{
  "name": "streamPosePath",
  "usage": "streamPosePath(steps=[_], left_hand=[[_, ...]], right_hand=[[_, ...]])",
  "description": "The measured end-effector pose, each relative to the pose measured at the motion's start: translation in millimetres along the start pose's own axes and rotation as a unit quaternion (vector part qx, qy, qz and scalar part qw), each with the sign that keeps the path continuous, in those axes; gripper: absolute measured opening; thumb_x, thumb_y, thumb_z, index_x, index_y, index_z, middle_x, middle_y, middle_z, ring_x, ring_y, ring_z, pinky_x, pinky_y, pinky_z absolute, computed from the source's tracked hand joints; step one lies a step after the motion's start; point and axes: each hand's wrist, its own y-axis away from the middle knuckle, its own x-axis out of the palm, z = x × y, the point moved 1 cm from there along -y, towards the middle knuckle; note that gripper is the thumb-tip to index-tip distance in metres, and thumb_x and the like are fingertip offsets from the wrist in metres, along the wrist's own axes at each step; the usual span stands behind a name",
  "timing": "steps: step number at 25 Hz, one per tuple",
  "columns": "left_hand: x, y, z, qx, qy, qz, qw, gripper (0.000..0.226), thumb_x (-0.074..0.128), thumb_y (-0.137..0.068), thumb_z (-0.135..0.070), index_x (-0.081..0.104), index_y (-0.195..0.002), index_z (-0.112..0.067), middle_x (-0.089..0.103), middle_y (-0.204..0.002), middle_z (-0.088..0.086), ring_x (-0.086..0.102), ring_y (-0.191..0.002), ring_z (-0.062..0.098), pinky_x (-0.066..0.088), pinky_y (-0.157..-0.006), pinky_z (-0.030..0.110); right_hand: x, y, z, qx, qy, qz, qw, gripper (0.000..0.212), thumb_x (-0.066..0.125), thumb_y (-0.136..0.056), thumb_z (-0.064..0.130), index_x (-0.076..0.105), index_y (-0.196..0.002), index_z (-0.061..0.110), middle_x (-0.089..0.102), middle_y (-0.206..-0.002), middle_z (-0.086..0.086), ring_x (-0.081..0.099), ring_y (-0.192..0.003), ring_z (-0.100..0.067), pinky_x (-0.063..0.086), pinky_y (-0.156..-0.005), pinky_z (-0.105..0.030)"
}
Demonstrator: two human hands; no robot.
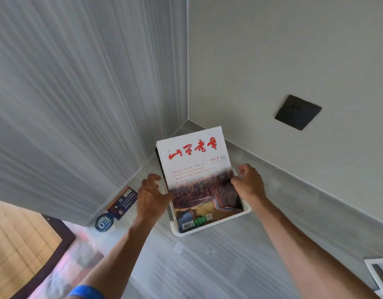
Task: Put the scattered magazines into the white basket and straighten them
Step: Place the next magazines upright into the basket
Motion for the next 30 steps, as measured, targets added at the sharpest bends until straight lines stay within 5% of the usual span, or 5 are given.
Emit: streamPosePath(steps=[4, 8, 17, 24, 30], left_hand=[[-2.3, -45.2, -2.3, -0.076, 0.204, 0.107, 0.97, 0.089, 0.089, -0.064, -0.015, 0.041, -0.138, -0.023, 0.062, -0.119, -0.006, 0.059, -0.102, 0.017, 0.046, -0.071, 0.023], [15.5, -68.5, -10.8, -0.127, 0.331, 0.18, 0.918, 0.059, 0.088, -0.059, 0.0, 0.067, -0.109, -0.022, 0.076, -0.099, -0.009, 0.067, -0.102, 0.018, 0.049, -0.094, 0.038], [10.5, -34.4, -21.7, 0.087, 0.447, 0.184, 0.871, 0.072, 0.077, -0.07, 0.004, 0.047, -0.133, -0.013, 0.066, -0.125, 0.007, 0.063, -0.118, 0.025, 0.058, -0.087, 0.042], [13.2, -14.9, -19.6, 0.063, 0.361, 0.153, 0.918, 0.075, 0.087, -0.057, 0.0, 0.056, -0.125, -0.012, 0.072, -0.112, 0.003, 0.067, -0.109, 0.023, 0.061, -0.077, 0.032], [23.5, -18.9, -14.7, 0.056, 0.286, 0.082, 0.953, 0.07, 0.09, -0.056, -0.012, 0.058, -0.115, -0.029, 0.07, -0.106, -0.011, 0.065, -0.104, 0.013, 0.06, -0.071, 0.024]], right_hand=[[7.4, -22.2, 4.2, -0.008, -0.07, 0.086, 0.994, 0.068, 0.074, -0.075, 0.016, 0.045, -0.137, 0.02, 0.059, -0.125, 0.0, 0.059, -0.103, -0.017, 0.047, -0.076, -0.03], [25.5, -39.9, 12.6, 0.004, -0.189, 0.152, 0.97, 0.062, 0.068, -0.071, 0.0, 0.052, -0.126, 0.024, 0.07, -0.113, 0.002, 0.064, -0.093, -0.01, 0.047, -0.063, -0.022], [4.8, -31.5, 27.1, -0.092, -0.319, 0.123, 0.935, 0.063, 0.06, -0.06, 0.001, 0.053, -0.119, 0.023, 0.072, -0.1, 0.006, 0.069, -0.095, -0.009, 0.055, -0.066, -0.022], [-3.2, -15.3, 8.8, -0.07, -0.404, 0.123, 0.904, 0.056, 0.054, -0.055, -0.004, 0.062, -0.107, 0.014, 0.074, -0.092, -0.002, 0.069, -0.092, -0.021, 0.056, -0.068, -0.031], [9.8, -12.4, -2.8, -0.075, -0.277, 0.158, 0.945, 0.056, 0.059, -0.071, -0.008, 0.058, -0.105, 0.036, 0.073, -0.094, 0.018, 0.067, -0.093, -0.001, 0.052, -0.061, -0.013]])
